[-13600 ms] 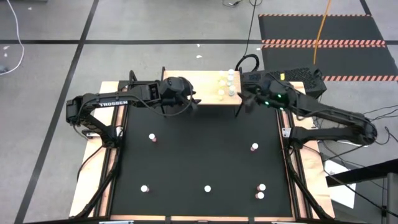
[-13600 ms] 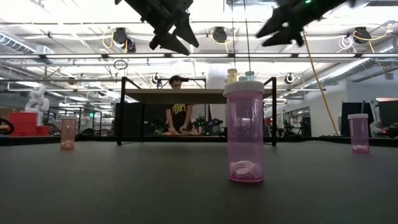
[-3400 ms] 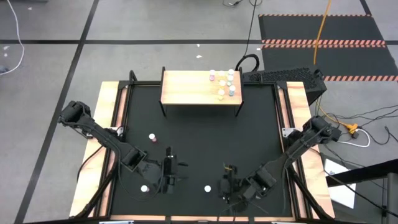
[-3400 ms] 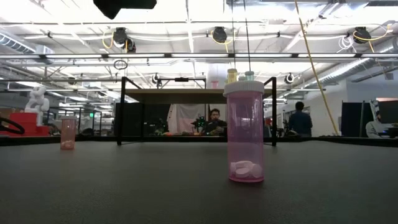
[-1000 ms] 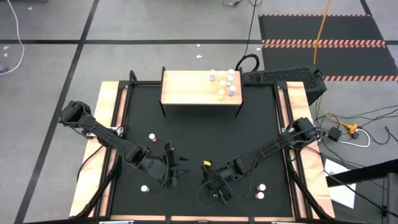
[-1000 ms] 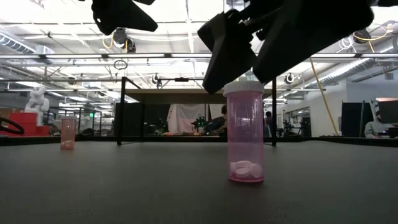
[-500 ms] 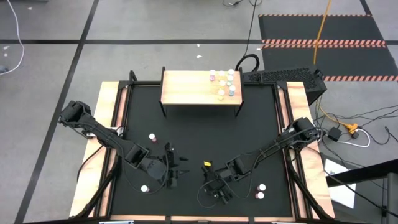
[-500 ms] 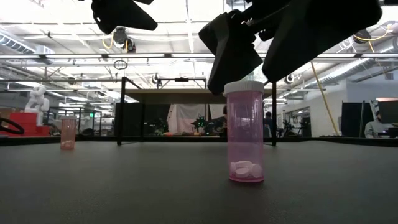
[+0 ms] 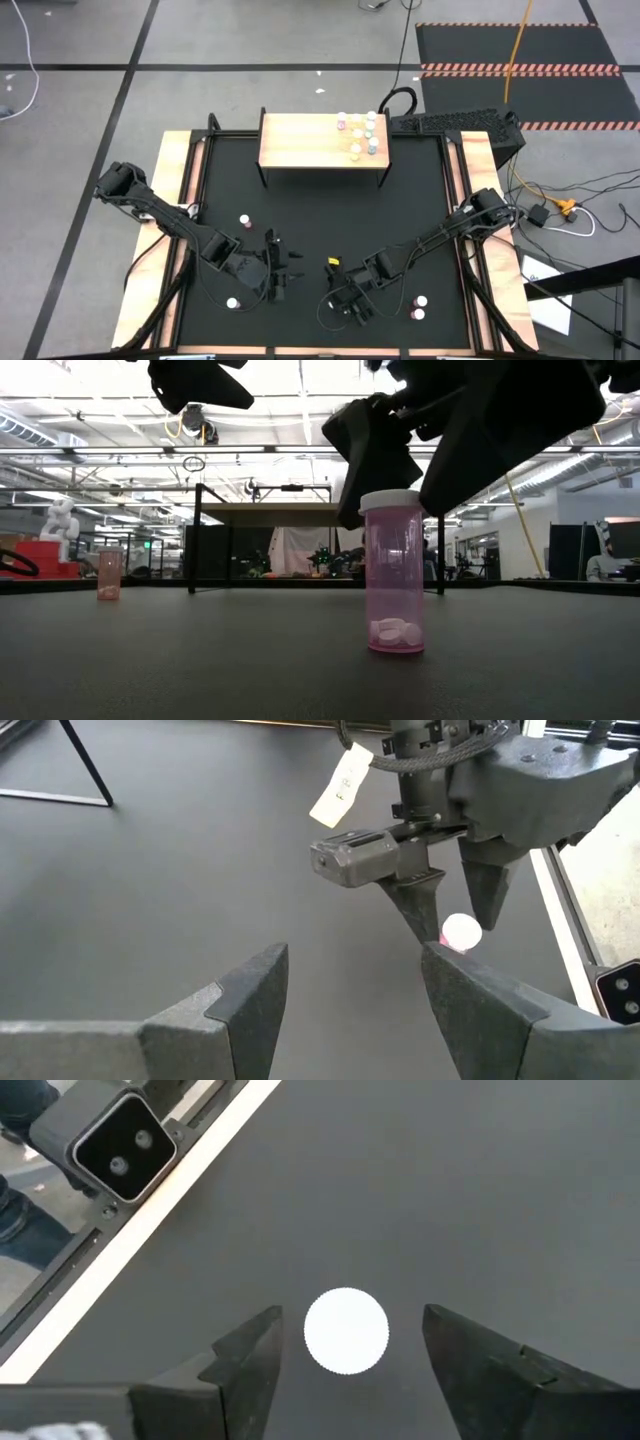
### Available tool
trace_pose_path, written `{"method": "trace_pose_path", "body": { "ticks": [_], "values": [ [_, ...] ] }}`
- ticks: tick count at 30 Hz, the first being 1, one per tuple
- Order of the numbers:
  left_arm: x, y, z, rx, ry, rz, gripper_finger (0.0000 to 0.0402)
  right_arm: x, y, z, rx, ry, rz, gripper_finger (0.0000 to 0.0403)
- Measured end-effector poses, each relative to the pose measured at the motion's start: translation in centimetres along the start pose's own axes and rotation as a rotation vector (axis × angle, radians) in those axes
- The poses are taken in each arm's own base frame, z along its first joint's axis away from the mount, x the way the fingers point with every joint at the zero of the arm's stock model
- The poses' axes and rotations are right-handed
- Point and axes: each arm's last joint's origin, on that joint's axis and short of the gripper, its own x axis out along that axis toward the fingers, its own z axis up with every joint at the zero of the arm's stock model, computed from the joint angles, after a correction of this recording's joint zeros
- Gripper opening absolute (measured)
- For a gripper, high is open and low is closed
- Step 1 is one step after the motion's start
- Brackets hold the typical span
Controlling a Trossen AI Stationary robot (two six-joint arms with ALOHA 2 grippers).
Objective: Pick and place medicine bottles onto shelf by color
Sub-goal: Put the right pink pill bottle on the shelf aligned with the other pink pill bottle, then put the right pink pill bottle on the shelf aligned with the other pink pill bottles
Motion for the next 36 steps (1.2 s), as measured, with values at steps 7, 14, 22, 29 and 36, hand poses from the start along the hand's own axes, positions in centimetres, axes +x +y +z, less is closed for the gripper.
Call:
{"method": "trace_pose_path", "body": {
  "ticks": [7, 14, 22, 29, 36],
  "values": [
    [0.0, 0.0, 0.0, 0.002, 0.000, 0.000, 0.0230, 0.0, -0.2, 0.1, -0.002, -0.014, 0.000, 0.0191],
    [0.0, 0.0, 0.0, 0.001, 0.000, 0.001, 0.0230, 0.5, -0.4, -1.2, 0.033, -0.001, 0.022, 0.0132],
    [0.0, 0.0, 0.0, 0.000, 0.000, 0.001, 0.0230, 0.3, -0.3, -1.4, 0.071, -0.003, 0.019, 0.0125],
    [0.0, 0.0, 0.0, 0.002, 0.003, 0.002, 0.0230, 0.0, -0.4, -0.9, 0.082, -0.047, 0.017, 0.0130],
    [0.0, 0.0, -0.1, 0.003, 0.007, 0.003, 0.0230, 0.0, -0.4, -0.9, 0.082, -0.048, 0.017, 0.0168]
  ]
}}
